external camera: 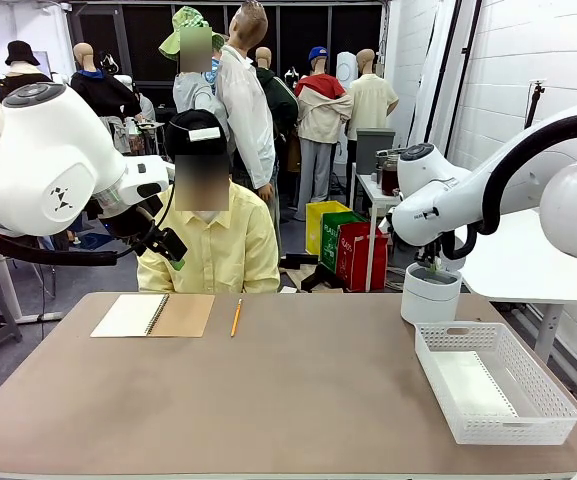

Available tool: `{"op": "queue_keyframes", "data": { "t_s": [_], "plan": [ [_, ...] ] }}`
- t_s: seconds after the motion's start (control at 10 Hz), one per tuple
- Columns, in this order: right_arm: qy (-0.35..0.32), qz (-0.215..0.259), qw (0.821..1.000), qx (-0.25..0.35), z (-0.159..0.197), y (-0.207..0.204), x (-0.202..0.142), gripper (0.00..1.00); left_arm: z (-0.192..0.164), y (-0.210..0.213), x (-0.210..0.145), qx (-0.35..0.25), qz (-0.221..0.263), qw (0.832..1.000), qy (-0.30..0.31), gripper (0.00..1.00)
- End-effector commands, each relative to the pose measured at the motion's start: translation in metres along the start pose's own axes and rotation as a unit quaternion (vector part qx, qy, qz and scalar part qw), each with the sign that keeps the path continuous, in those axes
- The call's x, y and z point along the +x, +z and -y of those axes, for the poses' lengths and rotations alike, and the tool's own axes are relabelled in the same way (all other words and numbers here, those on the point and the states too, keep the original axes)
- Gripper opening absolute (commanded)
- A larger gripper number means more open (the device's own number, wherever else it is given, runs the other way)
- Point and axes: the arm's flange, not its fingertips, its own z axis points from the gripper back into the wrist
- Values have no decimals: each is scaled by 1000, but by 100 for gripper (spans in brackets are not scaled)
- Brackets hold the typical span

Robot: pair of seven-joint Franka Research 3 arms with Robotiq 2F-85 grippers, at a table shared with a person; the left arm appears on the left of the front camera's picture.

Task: Sort the paper based on its condition.
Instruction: If a person hands you a paper, place it in the Organizing basket , and if it's crumpled, put it in the Trash can.

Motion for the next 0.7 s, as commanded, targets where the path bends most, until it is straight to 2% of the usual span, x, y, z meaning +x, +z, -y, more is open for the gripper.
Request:
{"op": "queue_keyframes", "data": {
  "t_s": [0.0,0.1,0.6],
  "plan": [
    [-13,-6,1000,-6,4,2,6,88,-1,1,-1,1,0,1000,-3,100],
    [-13,-5,1000,-6,3,2,6,100,-1,1,-1,1,0,1000,-3,100],
    [-14,-7,1000,-9,-1,3,7,100,-1,1,-1,1,0,1000,-3,100]
  ]
}}
